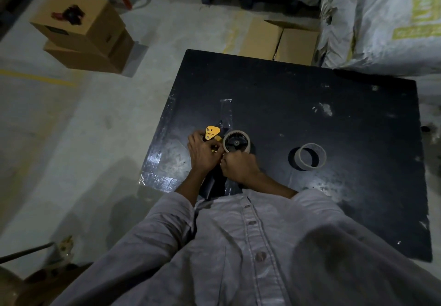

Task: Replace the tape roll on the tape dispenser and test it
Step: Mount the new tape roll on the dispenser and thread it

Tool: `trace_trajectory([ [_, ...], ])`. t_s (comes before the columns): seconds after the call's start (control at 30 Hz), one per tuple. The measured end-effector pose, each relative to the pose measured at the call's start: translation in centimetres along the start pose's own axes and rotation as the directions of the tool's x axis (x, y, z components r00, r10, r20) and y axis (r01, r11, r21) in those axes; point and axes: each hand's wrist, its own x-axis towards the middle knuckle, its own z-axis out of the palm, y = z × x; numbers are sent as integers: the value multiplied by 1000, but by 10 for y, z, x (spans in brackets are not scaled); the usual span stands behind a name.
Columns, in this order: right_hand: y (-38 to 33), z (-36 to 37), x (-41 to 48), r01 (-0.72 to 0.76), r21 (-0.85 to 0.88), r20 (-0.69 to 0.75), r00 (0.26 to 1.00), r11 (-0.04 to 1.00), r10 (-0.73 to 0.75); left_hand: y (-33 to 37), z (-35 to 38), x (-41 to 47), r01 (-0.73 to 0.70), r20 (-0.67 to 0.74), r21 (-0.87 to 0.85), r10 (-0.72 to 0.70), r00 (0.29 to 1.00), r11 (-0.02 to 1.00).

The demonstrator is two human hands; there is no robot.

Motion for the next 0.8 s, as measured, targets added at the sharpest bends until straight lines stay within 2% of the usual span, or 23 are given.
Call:
trace_trajectory([
  [0.1,-2,4,-2,-31,79,47,999,996,27,-4,-2,1,2,44,-41,0,999,999],
  [0.2,-3,7,-1,-46,40,22,999,998,45,-12,-4,1,-7,61,-72,12,998,997],
  [0.4,-2,4,-2,-60,44,31,998,997,59,-14,-6,-2,-28,37,-54,30,999,998],
  [0.53,-2,0,-3,-52,26,21,998,998,51,-15,-7,-6,-27,-32,66,29,999,997],
  [0.8,-7,-3,-3,-14,-20,23,1000,1000,15,-33,-9,-15,43,-42,-6,-43,998,999],
])
